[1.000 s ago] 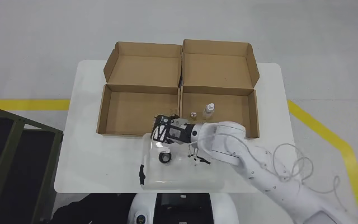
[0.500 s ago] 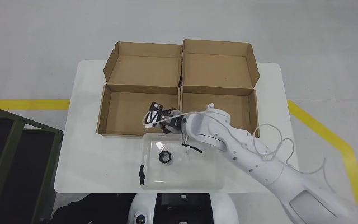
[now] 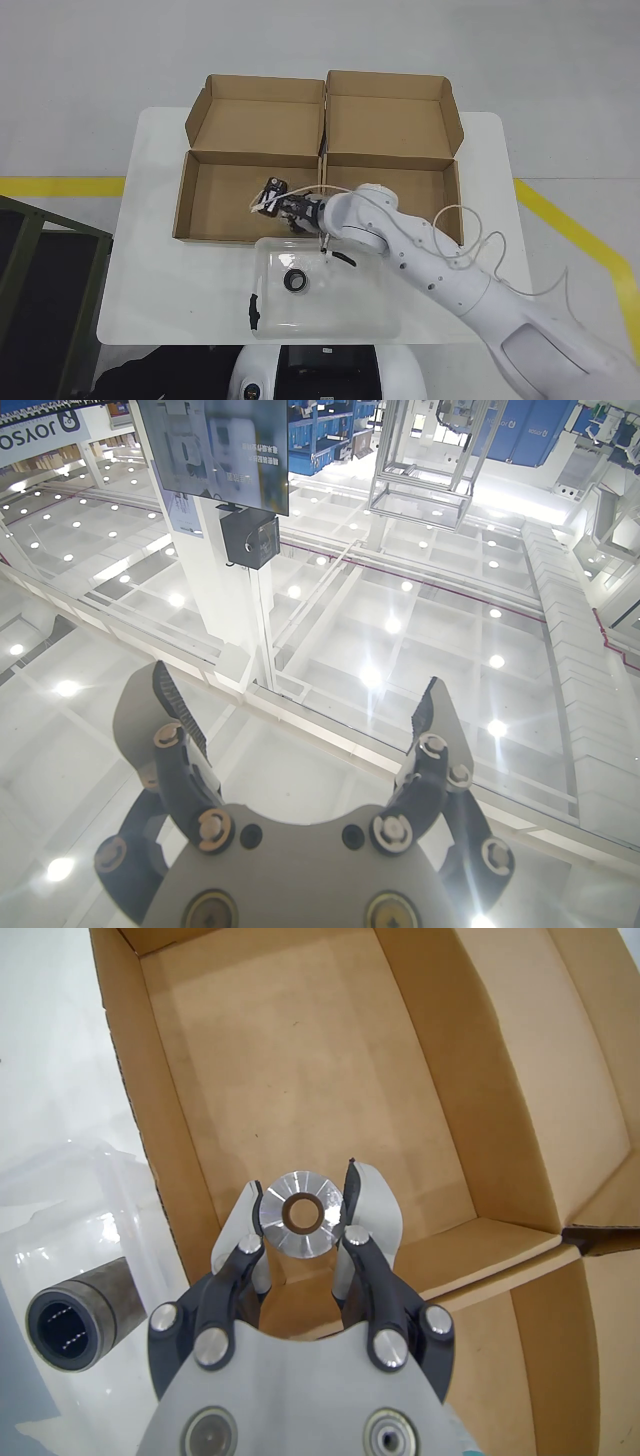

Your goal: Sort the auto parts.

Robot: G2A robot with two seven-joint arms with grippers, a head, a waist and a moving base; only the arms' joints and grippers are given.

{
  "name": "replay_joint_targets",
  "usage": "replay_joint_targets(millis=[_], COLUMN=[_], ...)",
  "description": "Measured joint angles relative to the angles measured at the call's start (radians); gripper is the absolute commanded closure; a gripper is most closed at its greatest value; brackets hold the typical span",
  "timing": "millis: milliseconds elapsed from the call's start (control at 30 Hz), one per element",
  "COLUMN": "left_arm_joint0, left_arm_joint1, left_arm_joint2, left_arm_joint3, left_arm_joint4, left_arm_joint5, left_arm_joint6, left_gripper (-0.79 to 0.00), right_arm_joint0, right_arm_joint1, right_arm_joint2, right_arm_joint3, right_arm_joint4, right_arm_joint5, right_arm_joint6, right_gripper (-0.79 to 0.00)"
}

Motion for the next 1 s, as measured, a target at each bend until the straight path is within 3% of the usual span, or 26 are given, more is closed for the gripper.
replay_joint_targets(millis=[133, 400, 600, 1000], left_arm_joint0=[0.0, 0.0, 0.0, 0.0], left_arm_joint1=[0.0, 0.0, 0.0, 0.0], left_arm_joint2=[0.0, 0.0, 0.0, 0.0], left_arm_joint3=[0.0, 0.0, 0.0, 0.0], left_arm_joint4=[0.0, 0.0, 0.0, 0.0], left_arm_joint5=[0.0, 0.0, 0.0, 0.0], left_arm_joint6=[0.0, 0.0, 0.0, 0.0], left_gripper=[-0.785, -0.785, -0.785, -0.785], right_arm_joint0=[0.019, 0.05, 0.053, 0.022], right_arm_joint1=[-0.019, -0.057, -0.075, -0.069], right_arm_joint2=[-0.009, -0.027, -0.026, 0.023], right_arm_joint3=[0.041, 0.127, 0.17, 0.105], right_arm_joint4=[0.022, 0.051, 0.061, 0.029], right_arm_joint5=[-0.007, -0.02, -0.029, -0.04], right_arm_joint6=[0.012, 0.02, 0.012, 0.018], right_gripper=[0.0, -0.108, -0.283, -0.449])
